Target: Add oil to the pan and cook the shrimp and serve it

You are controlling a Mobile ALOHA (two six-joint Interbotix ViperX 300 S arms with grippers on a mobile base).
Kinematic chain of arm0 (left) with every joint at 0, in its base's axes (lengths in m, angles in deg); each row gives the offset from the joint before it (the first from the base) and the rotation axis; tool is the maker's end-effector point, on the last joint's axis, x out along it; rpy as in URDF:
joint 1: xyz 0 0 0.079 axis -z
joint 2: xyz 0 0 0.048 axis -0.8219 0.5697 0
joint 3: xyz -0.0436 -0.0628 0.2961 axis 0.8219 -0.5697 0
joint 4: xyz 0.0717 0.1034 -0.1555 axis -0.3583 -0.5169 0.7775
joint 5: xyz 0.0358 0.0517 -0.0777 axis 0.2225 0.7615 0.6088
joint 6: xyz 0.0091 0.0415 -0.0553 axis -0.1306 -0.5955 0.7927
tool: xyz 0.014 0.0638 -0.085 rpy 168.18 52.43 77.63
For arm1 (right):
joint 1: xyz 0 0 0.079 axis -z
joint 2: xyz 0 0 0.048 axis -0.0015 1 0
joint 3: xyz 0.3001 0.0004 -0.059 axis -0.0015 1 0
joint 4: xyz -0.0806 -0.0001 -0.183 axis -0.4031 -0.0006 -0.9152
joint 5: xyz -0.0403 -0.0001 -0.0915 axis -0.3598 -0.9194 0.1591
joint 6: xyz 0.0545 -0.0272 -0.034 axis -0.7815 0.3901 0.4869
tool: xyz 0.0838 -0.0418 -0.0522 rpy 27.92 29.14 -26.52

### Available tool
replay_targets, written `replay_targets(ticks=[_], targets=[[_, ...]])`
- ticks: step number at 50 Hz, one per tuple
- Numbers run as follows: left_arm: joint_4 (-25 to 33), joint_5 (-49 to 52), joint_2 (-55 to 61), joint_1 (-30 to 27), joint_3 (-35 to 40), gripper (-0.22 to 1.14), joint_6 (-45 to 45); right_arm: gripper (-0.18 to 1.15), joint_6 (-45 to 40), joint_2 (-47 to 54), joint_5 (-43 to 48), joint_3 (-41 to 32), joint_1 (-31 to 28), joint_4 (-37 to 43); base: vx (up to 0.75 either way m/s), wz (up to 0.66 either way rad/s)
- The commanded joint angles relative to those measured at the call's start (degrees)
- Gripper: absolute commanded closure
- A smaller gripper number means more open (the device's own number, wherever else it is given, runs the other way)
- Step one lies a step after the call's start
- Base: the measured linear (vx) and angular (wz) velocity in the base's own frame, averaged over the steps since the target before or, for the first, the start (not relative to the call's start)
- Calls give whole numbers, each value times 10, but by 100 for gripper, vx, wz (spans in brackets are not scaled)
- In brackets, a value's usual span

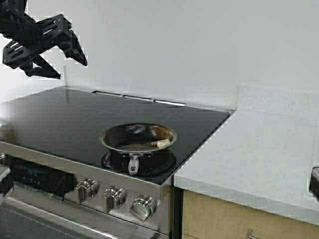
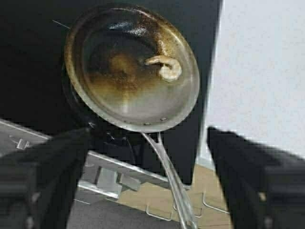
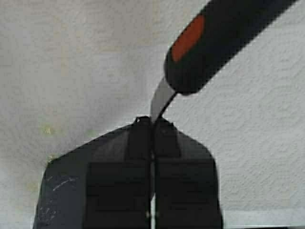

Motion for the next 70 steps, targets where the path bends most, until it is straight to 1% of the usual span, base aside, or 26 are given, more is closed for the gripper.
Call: replay_targets(ticks=[1, 10, 14, 16, 23, 25, 27, 29, 51, 70], targets=[[-1, -2, -5, -1, 10, -11, -2, 90, 4, -8, -3, -14, 1, 0, 0, 0], [-1, -2, -5, -1, 10, -11, -1, 87, 11, -8, -8, -28, 3, -2, 0, 0], [-1, -2, -5, -1, 9, -11, -1, 80, 24, -9, -23, -36, 3, -1, 0, 0], [-1, -2, -5, -1, 9, -11, -1, 72, 27, -8, -31, -40, 3, 0, 0, 0], [-1, -3, -5, -1, 9, -11, -1, 31, 26, -8, -54, -51, 3, 1, 0, 0], [-1, -2, -5, 0, 9, -11, -1, 22, 26, -8, -62, -54, 3, 2, 0, 0], [-1, -2, -5, -1, 9, -11, -1, 13, 25, -8, -68, -58, 3, 2, 0, 0], [-1, -2, -5, -1, 8, -11, -1, 9, 25, -8, -73, -62, 3, 2, 0, 0], [-1, -3, -5, 0, 8, -11, -1, 9, 21, -40, -83, -72, 5, 2, 0, 0], [-1, -3, -5, -1, 9, -11, -1, 11, 10, -147, -48, -74, 4, 27, 0, 0]])
